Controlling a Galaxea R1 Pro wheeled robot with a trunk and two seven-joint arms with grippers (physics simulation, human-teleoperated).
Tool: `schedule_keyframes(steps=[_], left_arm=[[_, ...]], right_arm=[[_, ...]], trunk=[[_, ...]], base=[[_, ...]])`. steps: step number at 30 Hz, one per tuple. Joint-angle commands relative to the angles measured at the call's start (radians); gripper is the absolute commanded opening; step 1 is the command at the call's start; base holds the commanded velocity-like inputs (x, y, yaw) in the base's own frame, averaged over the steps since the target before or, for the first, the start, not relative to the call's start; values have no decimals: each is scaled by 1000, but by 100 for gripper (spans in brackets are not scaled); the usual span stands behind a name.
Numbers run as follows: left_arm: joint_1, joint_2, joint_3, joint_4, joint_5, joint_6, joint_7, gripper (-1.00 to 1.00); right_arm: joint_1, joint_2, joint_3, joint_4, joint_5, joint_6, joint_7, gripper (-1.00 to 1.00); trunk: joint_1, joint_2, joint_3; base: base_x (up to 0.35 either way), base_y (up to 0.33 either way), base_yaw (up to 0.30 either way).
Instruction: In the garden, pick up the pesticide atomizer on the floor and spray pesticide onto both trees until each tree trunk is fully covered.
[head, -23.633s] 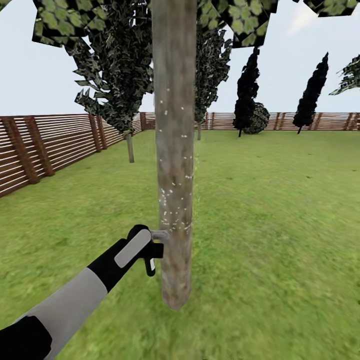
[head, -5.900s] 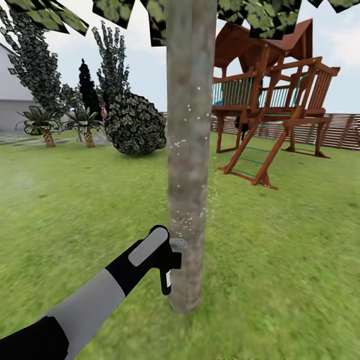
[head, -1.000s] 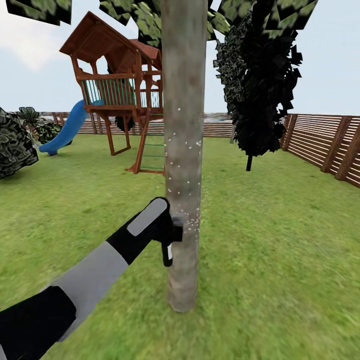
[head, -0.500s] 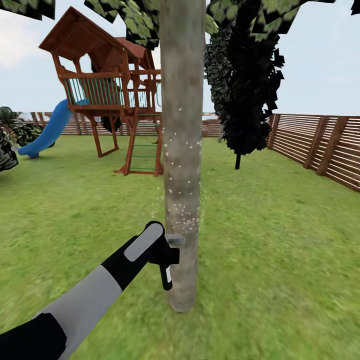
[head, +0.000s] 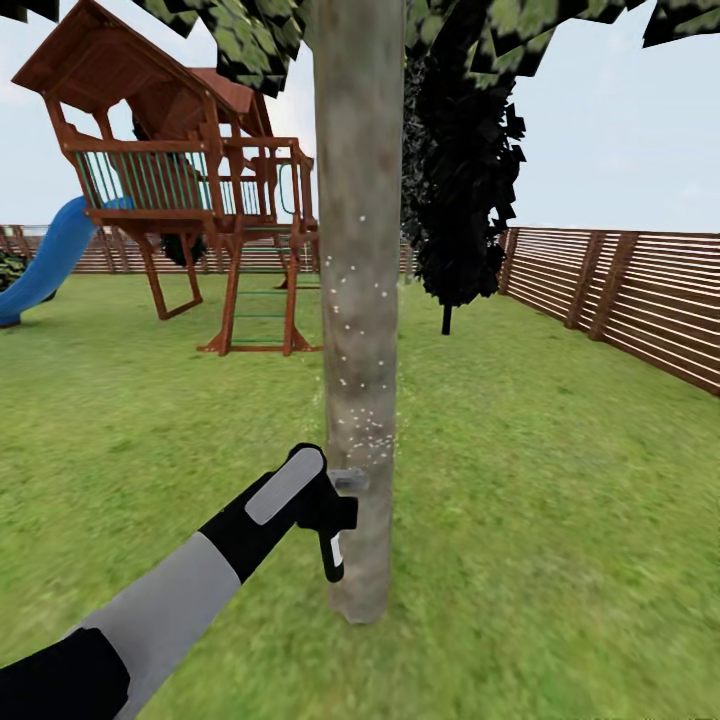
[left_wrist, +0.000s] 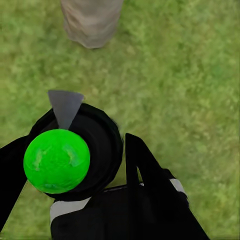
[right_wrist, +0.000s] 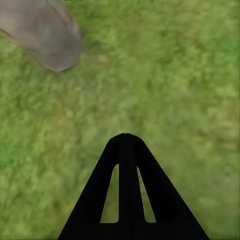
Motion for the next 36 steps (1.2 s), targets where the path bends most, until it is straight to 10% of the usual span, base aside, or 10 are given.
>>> schedule_keyframes(steps=[1,5,7,9,10,15,18,21,28,36], left_arm=[[22,15,-1,-2,9,1,7,-100],[132,105,-9,-5,-2,-17,-96,-100],[185,144,-12,-3,-120,-52,-192,-100],[271,166,-10,6,-368,-80,-407,-100],[291,170,-8,8,-432,-85,-462,-100],[325,223,-12,6,-498,-193,-559,-100],[385,331,-89,10,-639,-433,-867,-100],[427,365,-114,73,-793,-603,-1120,-100],[440,405,-122,115,-845,-716,-1380,-100],[442,415,-130,124,-852,-935,-1631,-100]], right_arm=[[-1,1,-9,0,-1,-1,8,-100],[-1,0,-9,0,-4,-1,13,-100],[-1,-2,-10,0,-4,-1,16,-100],[-1,-5,-12,0,-7,-1,19,-100],[-1,-6,-12,0,-8,-1,19,-100],[-1,-10,-12,-2,-8,-1,23,-100],[-8,-16,-11,-12,-1,6,78,-100],[-11,-50,-11,-13,2,15,139,-100],[-14,-85,-13,-15,-5,28,216,-100],[-109,-316,-24,-18,-10,421,625,-100]], trunk=[[1,-2,-2],[1,-2,-2],[1,-2,-2],[1,-2,-2],[1,-2,-2],[1,-2,-2],[1,-2,-2],[1,-2,-2],[1,-2,-2],[1,-2,-2]], base=[[0,27,-10],[0,7,-3],[0,2,-1],[0,0,0],[0,0,0],[0,0,0],[0,0,0],[0,0,0],[0,0,0],[0,0,0]])
